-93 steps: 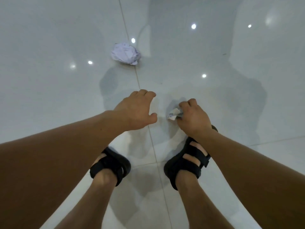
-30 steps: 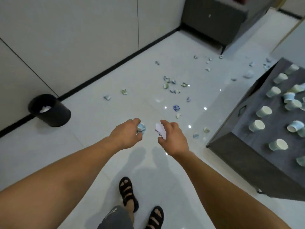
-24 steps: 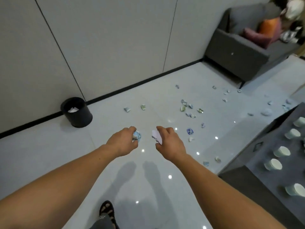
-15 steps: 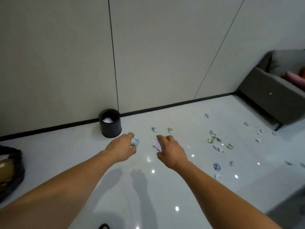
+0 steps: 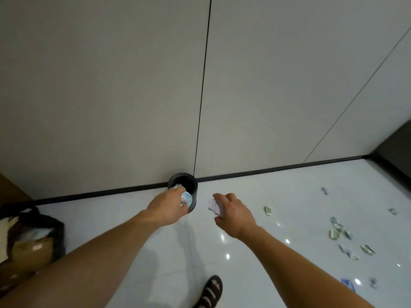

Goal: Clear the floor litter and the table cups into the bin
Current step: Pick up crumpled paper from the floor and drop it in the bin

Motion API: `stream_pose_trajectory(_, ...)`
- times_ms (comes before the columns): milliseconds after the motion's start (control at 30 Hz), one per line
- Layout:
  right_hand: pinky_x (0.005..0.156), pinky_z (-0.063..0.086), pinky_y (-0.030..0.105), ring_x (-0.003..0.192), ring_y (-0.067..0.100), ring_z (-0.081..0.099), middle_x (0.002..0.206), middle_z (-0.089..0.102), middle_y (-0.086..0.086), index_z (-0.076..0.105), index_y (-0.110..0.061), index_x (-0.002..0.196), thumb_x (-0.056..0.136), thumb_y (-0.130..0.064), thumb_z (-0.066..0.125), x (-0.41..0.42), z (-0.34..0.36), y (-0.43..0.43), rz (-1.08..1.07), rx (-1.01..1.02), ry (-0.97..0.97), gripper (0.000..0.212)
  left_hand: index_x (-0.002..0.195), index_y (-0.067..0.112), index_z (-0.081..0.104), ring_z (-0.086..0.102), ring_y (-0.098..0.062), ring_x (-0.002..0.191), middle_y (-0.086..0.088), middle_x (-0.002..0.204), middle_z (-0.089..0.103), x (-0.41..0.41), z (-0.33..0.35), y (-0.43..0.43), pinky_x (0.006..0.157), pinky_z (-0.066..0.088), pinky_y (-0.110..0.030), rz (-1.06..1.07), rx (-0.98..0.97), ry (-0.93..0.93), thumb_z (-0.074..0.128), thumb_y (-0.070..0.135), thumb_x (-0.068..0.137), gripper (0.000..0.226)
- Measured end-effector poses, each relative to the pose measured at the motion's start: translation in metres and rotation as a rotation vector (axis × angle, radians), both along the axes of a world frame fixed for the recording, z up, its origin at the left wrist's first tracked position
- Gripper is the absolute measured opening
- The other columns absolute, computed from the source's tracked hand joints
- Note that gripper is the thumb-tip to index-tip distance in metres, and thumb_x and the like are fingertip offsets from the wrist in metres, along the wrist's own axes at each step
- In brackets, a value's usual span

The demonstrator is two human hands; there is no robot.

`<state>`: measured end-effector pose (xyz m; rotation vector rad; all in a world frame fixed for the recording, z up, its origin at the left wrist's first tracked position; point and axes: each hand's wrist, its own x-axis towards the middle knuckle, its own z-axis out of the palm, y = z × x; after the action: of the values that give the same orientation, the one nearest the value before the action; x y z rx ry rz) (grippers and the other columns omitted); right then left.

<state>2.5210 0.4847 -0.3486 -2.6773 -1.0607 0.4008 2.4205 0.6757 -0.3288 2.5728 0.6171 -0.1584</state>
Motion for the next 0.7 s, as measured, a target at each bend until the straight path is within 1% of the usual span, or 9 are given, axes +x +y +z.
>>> stream_pose_trajectory(133, 0.094, 0.049, 0.035, 0.118, 0.026, 0.05, 0.139, 0.043, 0.005, 0.028, -0.03, 0.147, 0.09, -0.03, 0.058, 0.072, -0.017, 0.051, -0.007, -0.007, 0.052, 0.064, 0.121, 0.025, 0.046, 0.057, -0.022, 0.096, -0.001, 0.114, 0.058, 0.056, -0.014, 0.047, 0.077, 0.045, -0.029, 0.038, -0.02, 0.045, 0.055, 0.033, 0.087, 0.036)
stream_pose_trajectory(233, 0.095, 0.047, 0.035, 0.121, 0.026, 0.048, 0.141, 0.041, 0.005, 0.027, -0.031, 0.148, 0.091, -0.028, 0.057, 0.12, -0.023, 0.087, 0.004, -0.022, 0.099, 0.065, 0.117, 0.022, 0.048, 0.057, -0.022, 0.096, -0.002, 0.113, 0.058, 0.098, -0.018, 0.082, 0.078, 0.047, -0.031, 0.047, -0.017, 0.1, 0.056, 0.036, 0.087, 0.034)
stream_pose_trajectory(367, 0.098, 0.045, 0.035, 0.122, 0.027, 0.047, 0.141, 0.04, 0.004, 0.027, -0.031, 0.149, 0.089, -0.028, 0.059, 0.175, -0.033, 0.133, 0.015, -0.026, 0.14, 0.068, 0.11, 0.022, 0.05, 0.057, -0.023, 0.095, -0.002, 0.11, 0.06, 0.155, -0.021, 0.128, 0.073, 0.044, -0.029, 0.07, -0.026, 0.107, 0.056, 0.035, 0.087, 0.028)
stream_pose_trajectory(500, 0.094, 0.047, 0.032, 0.118, 0.025, 0.049, 0.139, 0.042, 0.003, 0.027, -0.033, 0.147, 0.087, -0.029, 0.06, 0.212, -0.058, 0.177, -0.008, -0.058, 0.185, 0.069, 0.119, 0.021, 0.05, 0.056, -0.024, 0.102, -0.002, 0.115, 0.058, 0.206, -0.04, 0.178, 0.077, 0.042, -0.029, 0.059, -0.044, 0.118, 0.055, 0.033, 0.088, 0.034)
stream_pose_trajectory(567, 0.092, 0.048, 0.031, 0.116, 0.025, 0.05, 0.138, 0.043, 0.003, 0.027, -0.033, 0.146, 0.087, -0.029, 0.06, 0.228, -0.075, 0.199, -0.026, -0.081, 0.21, 0.068, 0.118, 0.019, 0.05, 0.056, -0.025, 0.102, -0.004, 0.116, 0.058, 0.23, -0.053, 0.204, 0.078, 0.043, -0.029, 0.034, -0.066, 0.135, 0.055, 0.032, 0.088, 0.033)
stream_pose_trajectory(633, 0.091, 0.048, 0.032, 0.115, 0.025, 0.051, 0.137, 0.044, 0.004, 0.028, -0.032, 0.146, 0.087, -0.029, 0.06, 0.246, -0.094, 0.225, -0.057, -0.111, 0.238, 0.067, 0.114, 0.016, 0.05, 0.056, -0.026, 0.102, -0.006, 0.115, 0.058, 0.254, -0.076, 0.232, 0.083, 0.047, -0.034, -0.002, -0.086, 0.169, 0.055, 0.031, 0.089, 0.03)
stream_pose_trajectory(700, 0.09, 0.048, 0.032, 0.114, 0.025, 0.051, 0.135, 0.044, 0.004, 0.028, -0.032, 0.146, 0.087, -0.03, 0.061, 0.26, -0.112, 0.247, -0.12, -0.131, 0.283, 0.068, 0.117, 0.016, 0.05, 0.057, -0.026, 0.104, -0.007, 0.116, 0.058, 0.276, -0.097, 0.256, 0.086, 0.047, -0.035, -0.062, -0.112, 0.224, 0.055, 0.031, 0.089, 0.033)
